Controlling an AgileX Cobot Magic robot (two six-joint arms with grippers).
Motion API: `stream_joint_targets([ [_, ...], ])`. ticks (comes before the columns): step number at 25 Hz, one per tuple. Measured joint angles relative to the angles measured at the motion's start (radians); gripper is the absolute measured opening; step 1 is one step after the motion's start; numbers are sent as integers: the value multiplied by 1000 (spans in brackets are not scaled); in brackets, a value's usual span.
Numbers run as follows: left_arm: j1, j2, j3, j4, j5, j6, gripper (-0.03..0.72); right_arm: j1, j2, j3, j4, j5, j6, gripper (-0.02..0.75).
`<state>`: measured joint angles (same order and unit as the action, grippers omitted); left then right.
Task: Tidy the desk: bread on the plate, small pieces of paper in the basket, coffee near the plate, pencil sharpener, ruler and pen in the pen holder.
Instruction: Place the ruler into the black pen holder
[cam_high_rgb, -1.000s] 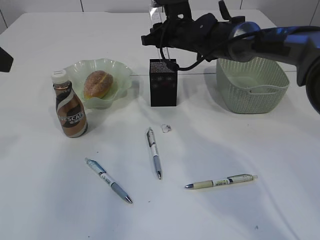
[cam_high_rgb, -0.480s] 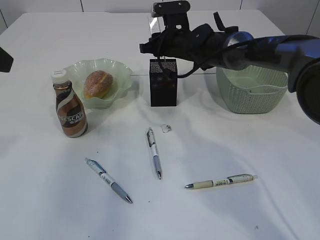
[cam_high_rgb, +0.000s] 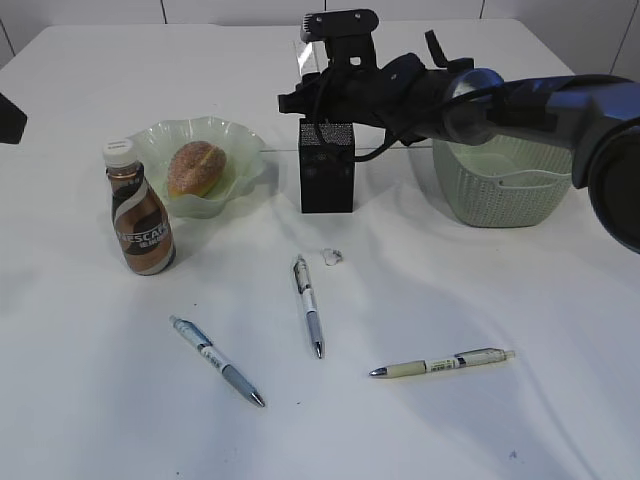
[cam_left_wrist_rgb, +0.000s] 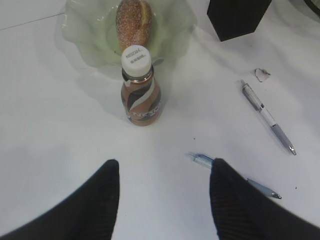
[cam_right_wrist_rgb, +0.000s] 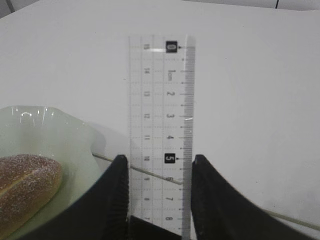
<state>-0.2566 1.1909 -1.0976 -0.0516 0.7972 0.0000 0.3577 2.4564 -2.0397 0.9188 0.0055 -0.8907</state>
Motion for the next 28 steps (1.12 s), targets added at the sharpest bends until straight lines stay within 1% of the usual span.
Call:
stream_joint_targets([
  [10, 0, 0, 0, 0, 0, 0, 402, 0, 0, 0, 22, 17, 0, 302],
  [14, 0, 0, 0, 0, -2, 0, 402, 0, 0, 0, 22, 43, 0, 302],
  [26, 0, 0, 0, 0, -2, 0, 402, 0, 0, 0, 22, 48, 0, 304],
  [28, 0, 0, 0, 0, -2, 0, 402, 0, 0, 0, 24, 49, 0, 320],
])
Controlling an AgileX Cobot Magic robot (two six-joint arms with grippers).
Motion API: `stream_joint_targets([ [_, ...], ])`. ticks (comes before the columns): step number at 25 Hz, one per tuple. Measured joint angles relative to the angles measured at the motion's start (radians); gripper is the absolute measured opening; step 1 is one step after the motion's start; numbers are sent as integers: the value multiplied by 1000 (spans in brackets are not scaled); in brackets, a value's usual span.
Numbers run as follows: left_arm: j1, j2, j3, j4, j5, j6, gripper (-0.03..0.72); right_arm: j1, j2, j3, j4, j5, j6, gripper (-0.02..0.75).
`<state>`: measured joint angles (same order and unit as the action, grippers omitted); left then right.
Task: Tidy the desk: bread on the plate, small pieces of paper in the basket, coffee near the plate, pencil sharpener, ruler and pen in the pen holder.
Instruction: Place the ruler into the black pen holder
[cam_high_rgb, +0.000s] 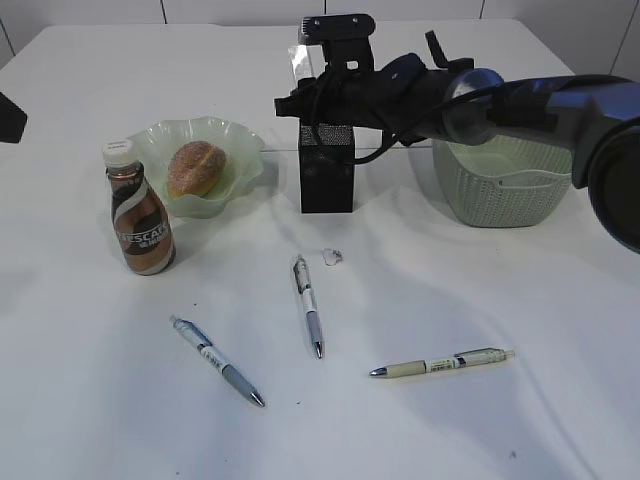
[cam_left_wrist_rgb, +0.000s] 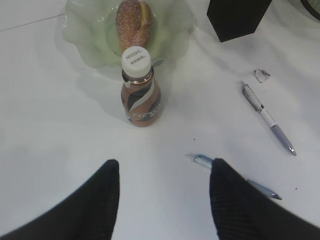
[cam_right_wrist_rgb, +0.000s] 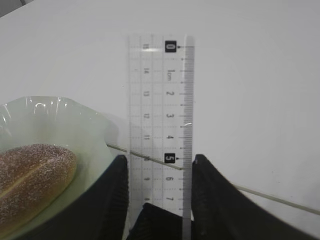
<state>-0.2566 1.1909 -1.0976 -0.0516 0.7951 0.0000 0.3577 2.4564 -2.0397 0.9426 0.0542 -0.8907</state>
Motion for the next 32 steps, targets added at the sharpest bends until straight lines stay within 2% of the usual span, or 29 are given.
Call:
stream_joint_targets([
  [6, 0, 0, 0, 0, -6, 0, 402, 0, 0, 0, 8, 4, 0, 372],
  [23, 0, 0, 0, 7, -25, 0, 402, 0, -37, 0, 17, 78, -1, 377],
  [27, 0, 0, 0, 24, -25, 0, 402, -6, -98, 0, 3, 168, -2, 375],
  [29, 0, 0, 0, 27, -25, 0, 402, -21, -139, 0, -60, 281, -5, 375],
  [31, 0, 0, 0, 27, -25, 0, 402, -21, -139, 0, -60, 281, -5, 375],
  [32, 0, 0, 0, 28, -25, 0, 402, -35, -163, 0, -142, 410, 1, 375],
])
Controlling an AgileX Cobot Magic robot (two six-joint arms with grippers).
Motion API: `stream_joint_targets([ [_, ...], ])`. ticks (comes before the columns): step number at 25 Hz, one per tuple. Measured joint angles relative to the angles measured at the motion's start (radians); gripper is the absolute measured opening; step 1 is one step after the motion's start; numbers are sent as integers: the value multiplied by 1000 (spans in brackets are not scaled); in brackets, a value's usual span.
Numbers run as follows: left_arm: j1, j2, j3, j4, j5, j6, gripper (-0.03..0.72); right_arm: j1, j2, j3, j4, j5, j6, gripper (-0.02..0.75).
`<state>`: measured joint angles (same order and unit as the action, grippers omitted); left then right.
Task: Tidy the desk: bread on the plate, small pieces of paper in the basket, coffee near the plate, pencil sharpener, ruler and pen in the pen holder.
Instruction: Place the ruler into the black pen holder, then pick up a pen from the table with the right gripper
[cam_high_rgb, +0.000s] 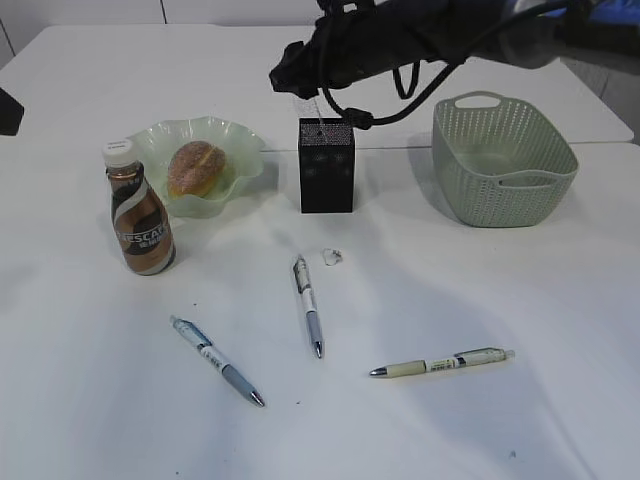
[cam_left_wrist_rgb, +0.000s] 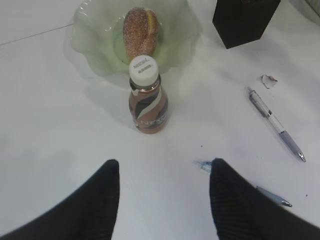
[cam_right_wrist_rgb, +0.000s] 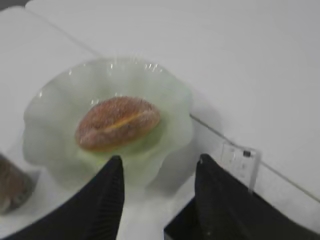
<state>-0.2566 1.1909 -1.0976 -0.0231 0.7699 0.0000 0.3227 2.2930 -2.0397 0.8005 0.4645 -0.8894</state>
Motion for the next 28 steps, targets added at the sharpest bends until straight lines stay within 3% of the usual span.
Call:
stream_joint_targets([
  [5, 0, 0, 0, 0, 0, 0, 402, -19, -55, -8, -329, 286, 194, 374],
  [7, 0, 0, 0, 0, -2, 0, 402, -19, -62, -16, -378, 340, 245, 374],
  [11, 0, 0, 0, -16, -2, 0, 402, -19, -77, -74, -557, 608, 447, 374],
  [15, 0, 0, 0, -32, -2, 0, 402, -19, -76, -103, -632, 753, 552, 374],
  [19, 0, 0, 0, -37, 5, 0, 402, -19, -77, -107, -686, 764, 671, 374],
  [23, 0, 0, 0, -49, 47, 0, 402, -19, -81, -101, -698, 766, 830, 374],
  [28, 0, 0, 0, -51, 83, 0, 402, -19, -134, -11, -653, 768, 889, 374],
])
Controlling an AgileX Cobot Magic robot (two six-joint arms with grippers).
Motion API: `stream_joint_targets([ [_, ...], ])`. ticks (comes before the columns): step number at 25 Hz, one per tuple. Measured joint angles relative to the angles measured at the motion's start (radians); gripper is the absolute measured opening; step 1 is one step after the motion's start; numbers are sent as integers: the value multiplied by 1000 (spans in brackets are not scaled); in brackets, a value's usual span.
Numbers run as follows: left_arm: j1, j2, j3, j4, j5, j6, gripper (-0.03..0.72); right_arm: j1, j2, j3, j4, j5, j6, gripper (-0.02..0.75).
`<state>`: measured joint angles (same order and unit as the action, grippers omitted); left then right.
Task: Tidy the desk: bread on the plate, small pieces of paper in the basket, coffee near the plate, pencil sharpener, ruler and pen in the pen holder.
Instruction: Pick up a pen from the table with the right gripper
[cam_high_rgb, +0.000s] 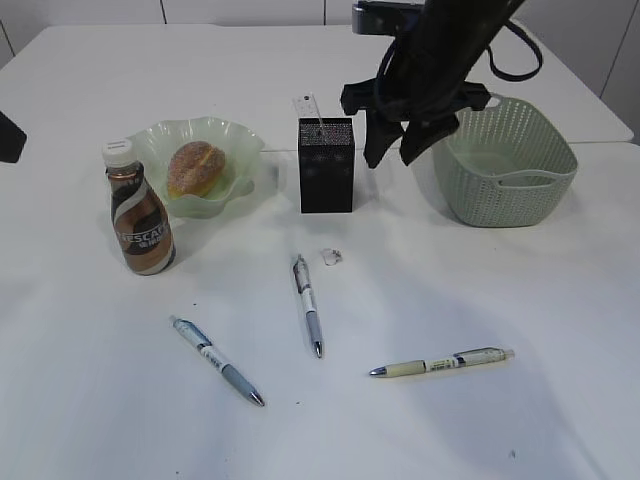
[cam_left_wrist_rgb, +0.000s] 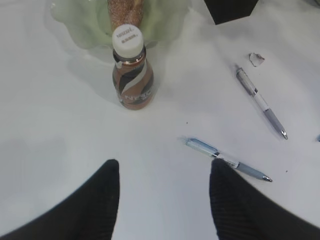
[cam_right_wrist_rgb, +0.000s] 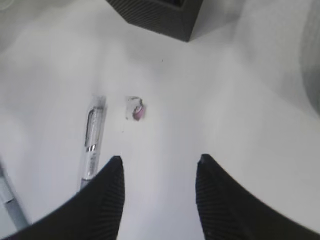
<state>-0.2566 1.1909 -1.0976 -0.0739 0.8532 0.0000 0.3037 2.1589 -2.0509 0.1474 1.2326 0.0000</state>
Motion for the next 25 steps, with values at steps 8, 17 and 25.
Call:
stream_joint_targets([
  [8, 0, 0, 0, -15, 51, 0, 402, 11, -119, 123, 88, 2, 96, 374],
  [17, 0, 0, 0, -30, 148, 0, 402, 92, -121, 124, 121, 2, 119, 374],
  [25, 0, 0, 0, -32, 212, 0, 402, 99, -119, 124, 83, 3, 256, 374],
])
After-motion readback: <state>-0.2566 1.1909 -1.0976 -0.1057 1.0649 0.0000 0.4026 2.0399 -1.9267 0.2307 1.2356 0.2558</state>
